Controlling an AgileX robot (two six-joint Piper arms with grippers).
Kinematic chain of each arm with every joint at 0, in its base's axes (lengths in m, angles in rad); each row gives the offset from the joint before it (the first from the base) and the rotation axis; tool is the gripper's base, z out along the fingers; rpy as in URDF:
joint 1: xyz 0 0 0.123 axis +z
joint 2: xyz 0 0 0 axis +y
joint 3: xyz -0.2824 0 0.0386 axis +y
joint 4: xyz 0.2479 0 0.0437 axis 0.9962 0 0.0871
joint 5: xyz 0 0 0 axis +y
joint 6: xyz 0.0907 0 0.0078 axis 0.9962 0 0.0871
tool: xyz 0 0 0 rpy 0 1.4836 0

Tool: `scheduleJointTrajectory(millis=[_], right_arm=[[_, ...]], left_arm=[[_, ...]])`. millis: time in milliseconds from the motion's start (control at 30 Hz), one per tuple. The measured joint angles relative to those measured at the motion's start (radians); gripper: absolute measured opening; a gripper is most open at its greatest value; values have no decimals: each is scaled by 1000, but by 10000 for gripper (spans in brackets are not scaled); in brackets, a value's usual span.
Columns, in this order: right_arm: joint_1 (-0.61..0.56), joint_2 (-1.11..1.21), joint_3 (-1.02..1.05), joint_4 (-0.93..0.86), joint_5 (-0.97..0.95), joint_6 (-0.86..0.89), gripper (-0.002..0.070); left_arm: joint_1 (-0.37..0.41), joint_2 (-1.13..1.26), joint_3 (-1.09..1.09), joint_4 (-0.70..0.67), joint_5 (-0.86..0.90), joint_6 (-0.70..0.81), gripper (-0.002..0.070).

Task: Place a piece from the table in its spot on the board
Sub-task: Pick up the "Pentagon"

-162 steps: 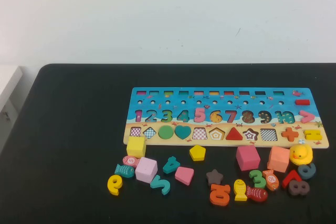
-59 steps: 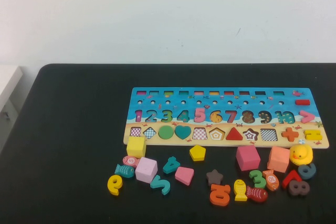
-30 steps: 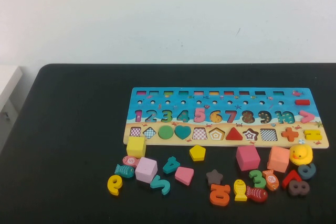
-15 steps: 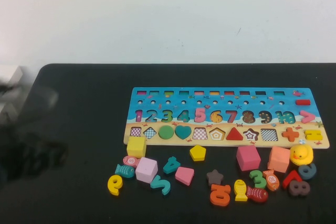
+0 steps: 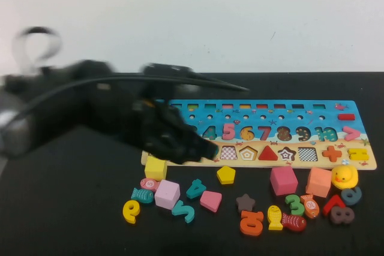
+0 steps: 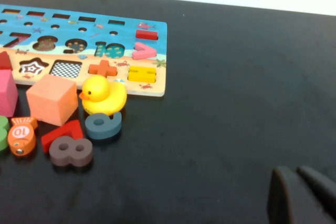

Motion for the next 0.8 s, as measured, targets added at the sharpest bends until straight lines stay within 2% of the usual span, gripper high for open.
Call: scheduleJointTrajectory(millis=[233,400,467,533,700,800], right_arm=[[0,0,0,0,0,0,18],[0,0,0,0,0,0,19],[0,0,0,0,0,0,19],[0,0,0,0,0,0,18],[0,0,0,0,0,0,19],[0,0,0,0,0,0,18]], left_arm=[[-105,206,-179,187,16,-205,-1],[-135,294,-251,258,17,-350,1],[-137,320,-272,265,23,-374,25],[-136,347,-284,270,29,-383,92],[-136,395,-302,283,40,-390,363],[-136,421,-323,283,44,-391,464]])
